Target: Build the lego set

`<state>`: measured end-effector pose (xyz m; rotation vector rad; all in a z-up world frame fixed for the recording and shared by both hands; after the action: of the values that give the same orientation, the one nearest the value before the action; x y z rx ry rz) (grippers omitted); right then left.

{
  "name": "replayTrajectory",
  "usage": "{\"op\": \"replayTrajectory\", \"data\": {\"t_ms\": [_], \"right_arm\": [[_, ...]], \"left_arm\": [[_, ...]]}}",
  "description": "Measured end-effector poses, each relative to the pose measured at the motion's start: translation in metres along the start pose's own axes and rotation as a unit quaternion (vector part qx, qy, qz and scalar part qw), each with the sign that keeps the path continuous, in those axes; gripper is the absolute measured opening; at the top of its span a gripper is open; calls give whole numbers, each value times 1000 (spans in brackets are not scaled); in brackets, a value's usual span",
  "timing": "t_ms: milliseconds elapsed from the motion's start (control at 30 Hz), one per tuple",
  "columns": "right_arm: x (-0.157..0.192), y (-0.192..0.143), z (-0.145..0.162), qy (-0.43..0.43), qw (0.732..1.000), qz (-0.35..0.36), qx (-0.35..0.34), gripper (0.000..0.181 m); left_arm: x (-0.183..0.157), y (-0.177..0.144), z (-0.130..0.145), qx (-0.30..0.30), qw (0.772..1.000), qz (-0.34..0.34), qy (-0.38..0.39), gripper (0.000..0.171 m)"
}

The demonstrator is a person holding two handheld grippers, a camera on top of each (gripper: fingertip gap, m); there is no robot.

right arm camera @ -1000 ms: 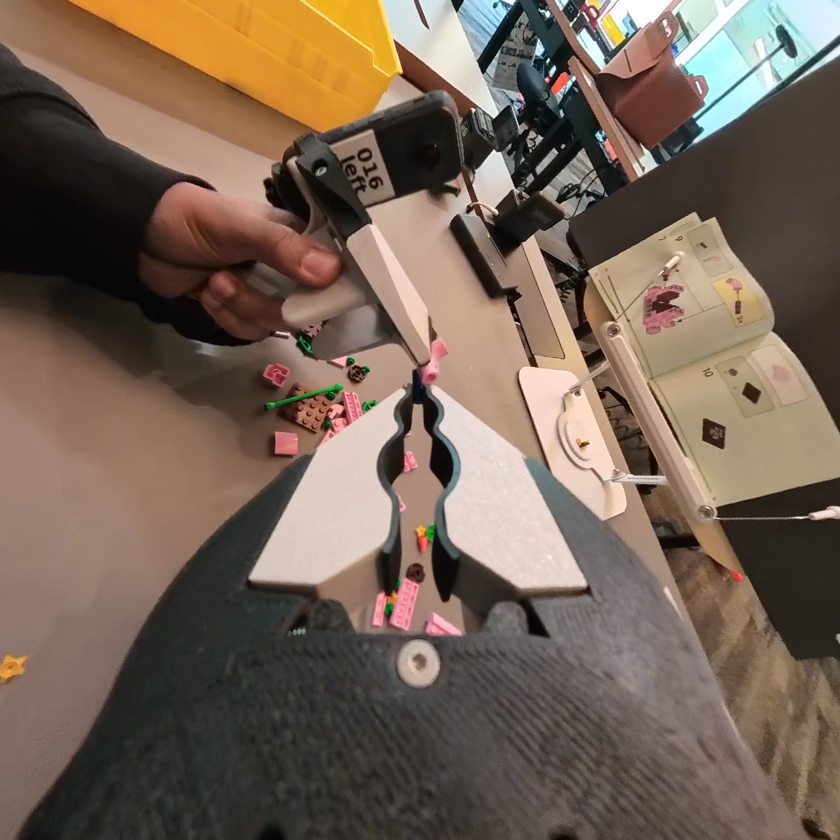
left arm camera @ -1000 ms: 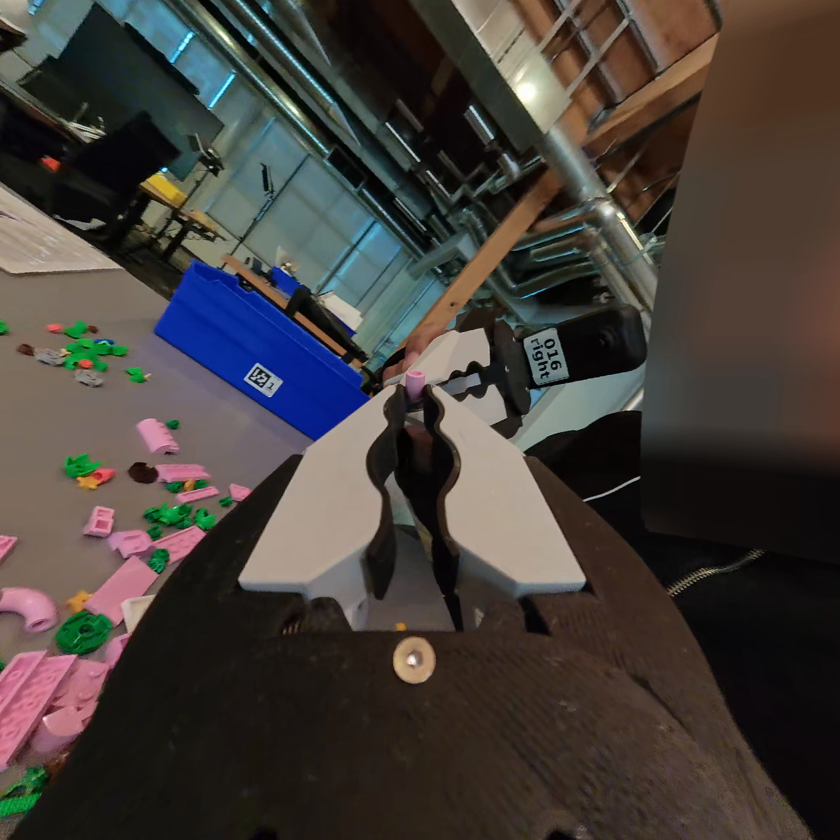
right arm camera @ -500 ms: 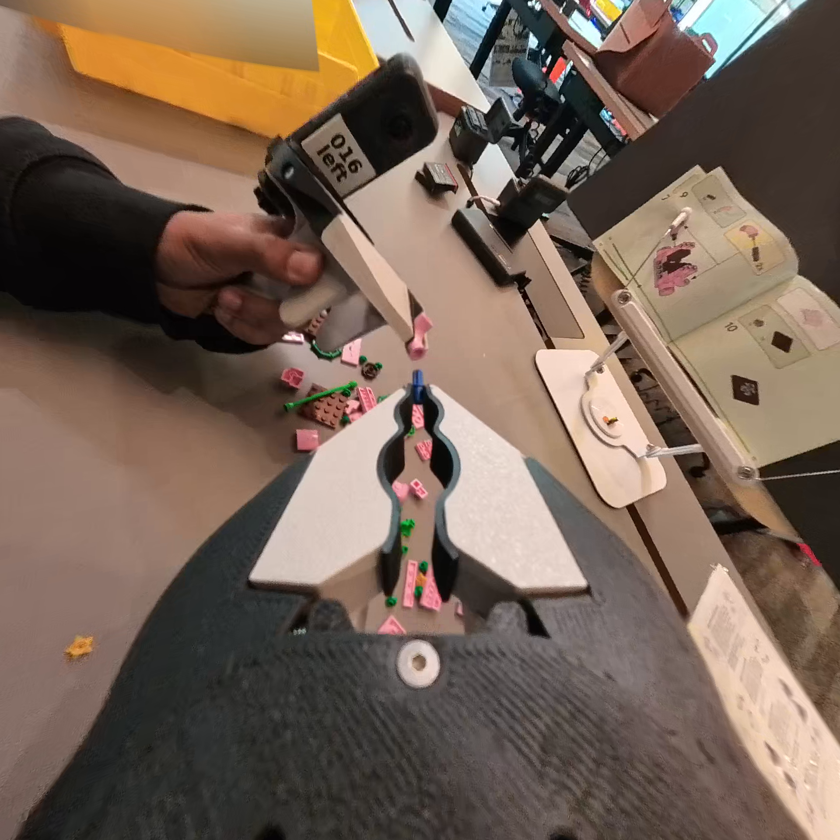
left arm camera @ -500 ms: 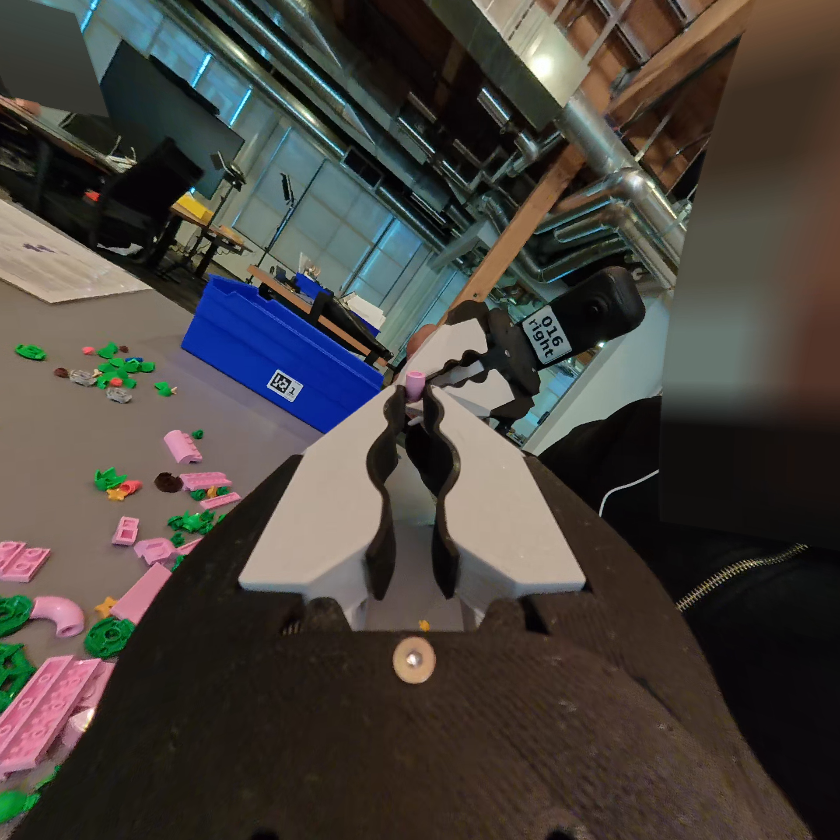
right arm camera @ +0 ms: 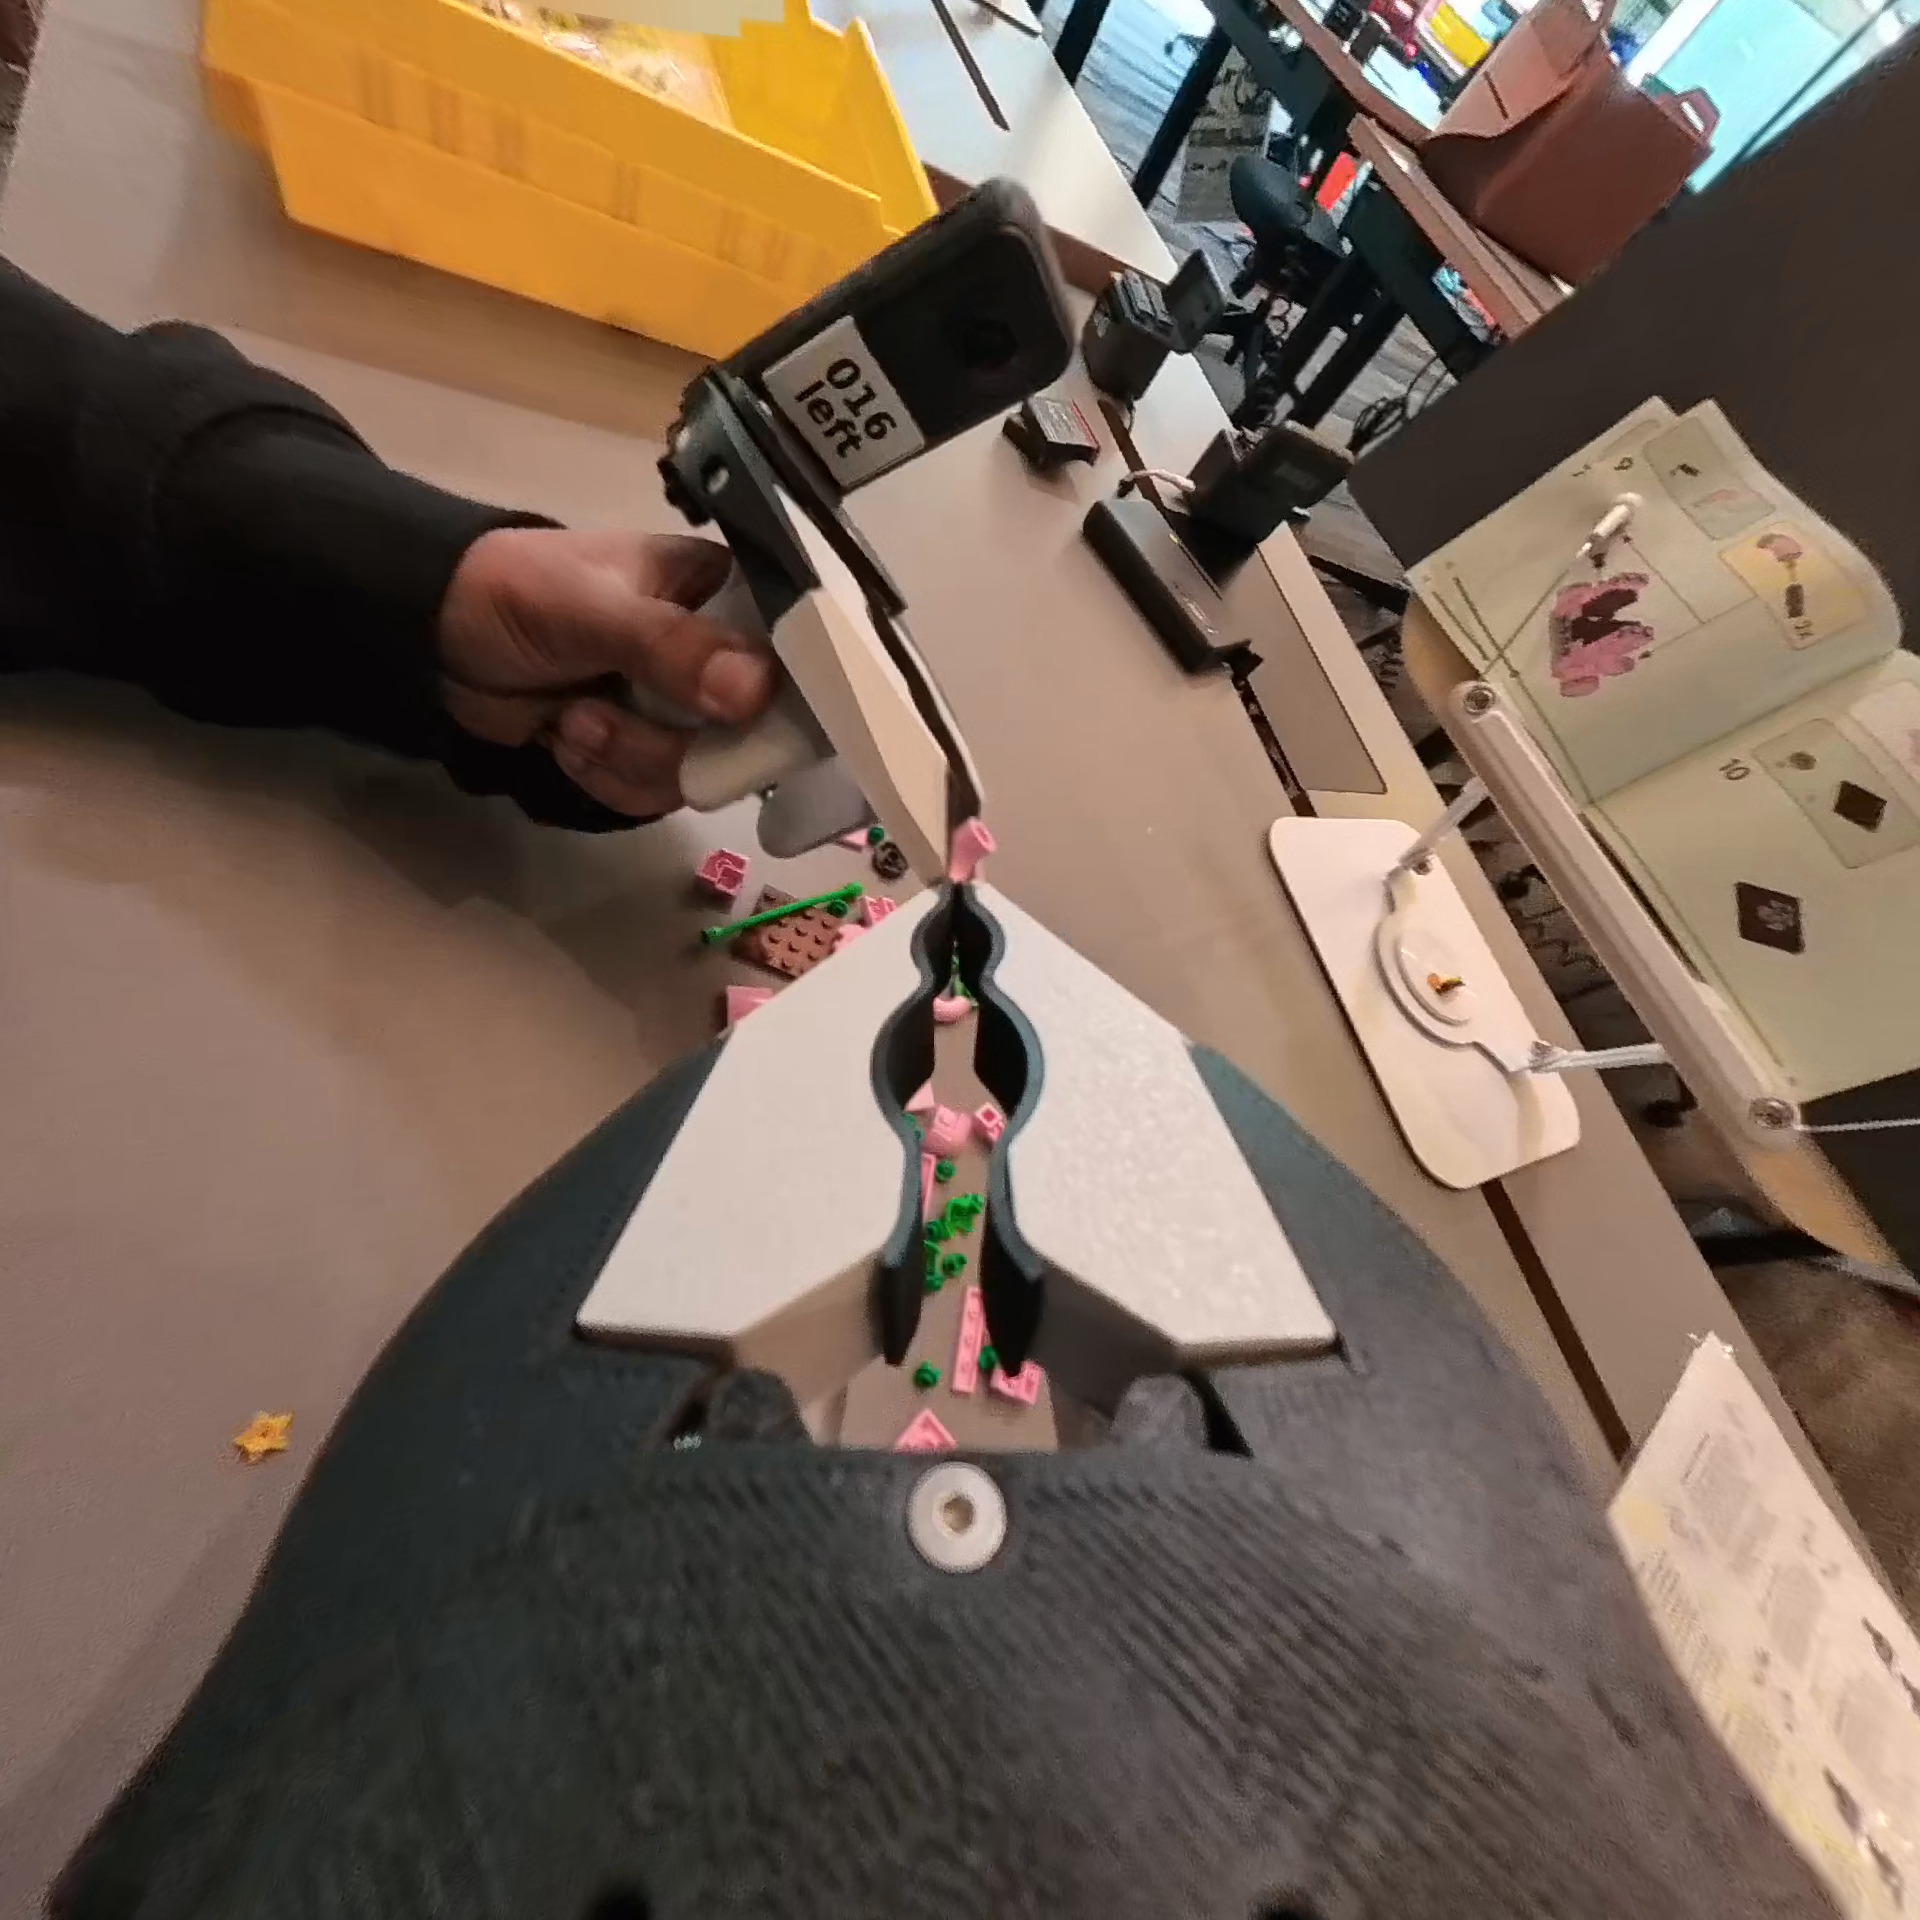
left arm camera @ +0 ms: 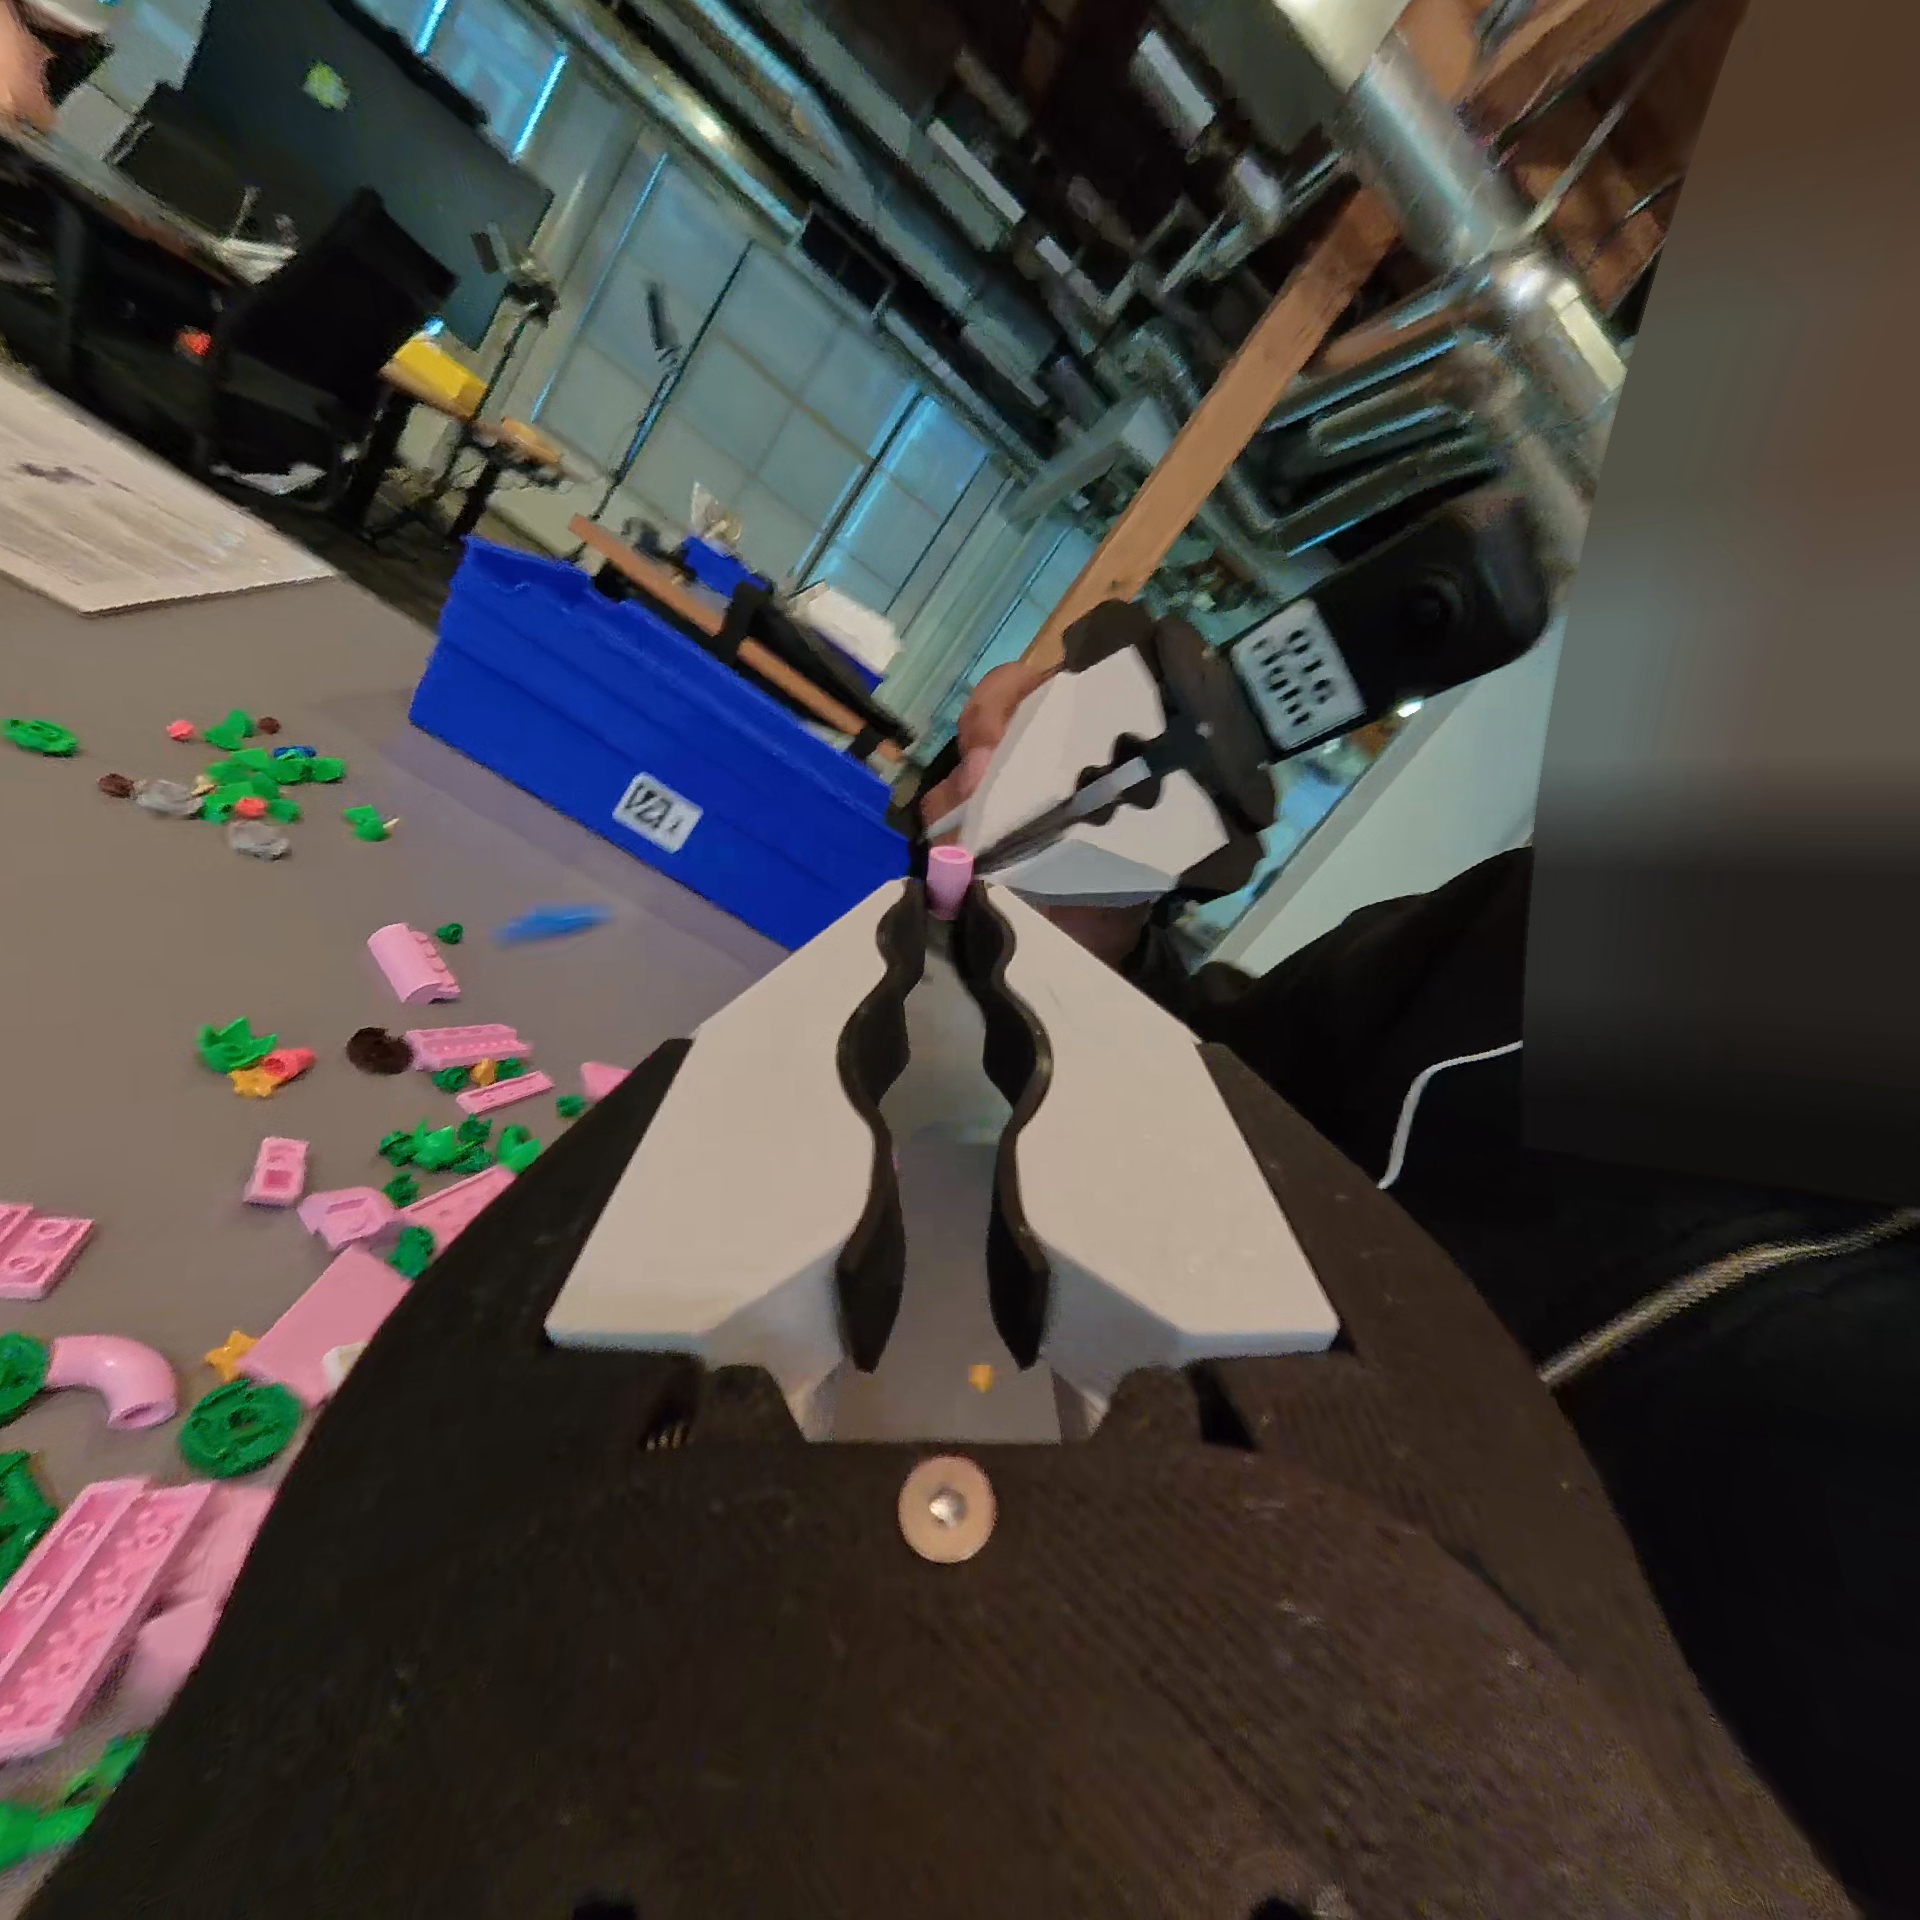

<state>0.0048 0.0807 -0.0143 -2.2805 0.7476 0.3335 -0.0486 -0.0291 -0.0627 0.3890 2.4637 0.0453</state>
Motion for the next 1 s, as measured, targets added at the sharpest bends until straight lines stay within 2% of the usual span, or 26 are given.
{"op": "replayTrajectory", "data": {"t_ms": [67, 133, 433, 567, 733, 1000], "right_arm": [[-4, -2, 3, 6, 1000, 5, 0, 0], [-6, -4, 6, 20, 1000, 0, -3, 0], [-32, -8, 39, 91, 995, 45, 19, 0], [-44, -7, 55, 141, 988, 57, 12, 2], [-52, -7, 67, 192, 980, 52, -8, 5], [-56, -8, 71, 197, 978, 67, -9, 10]], "left_arm": [[-1, -5, -4, -30, 998, 39, -24, 4], [3, -11, -7, -56, 996, 48, -41, 4], [7, -54, -29, -143, 989, 15, -27, 4], [6, -62, -32, -145, 989, -9, -9, 4], [5, -54, -29, -121, 993, -11, -3, 4], [5, -49, -27, -112, 994, -6, -5, 4]]}}
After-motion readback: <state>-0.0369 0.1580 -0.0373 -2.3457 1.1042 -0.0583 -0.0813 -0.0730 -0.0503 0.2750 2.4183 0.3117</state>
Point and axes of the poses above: each gripper's, where its closed fingertips meet, y out along the fingers, z out of its underside, x = y × z across the jaws, the point moved 7 cm from there along -y, back along the fingers, and after that the axes turned 9 degrees about x, right-handed, at the moved point
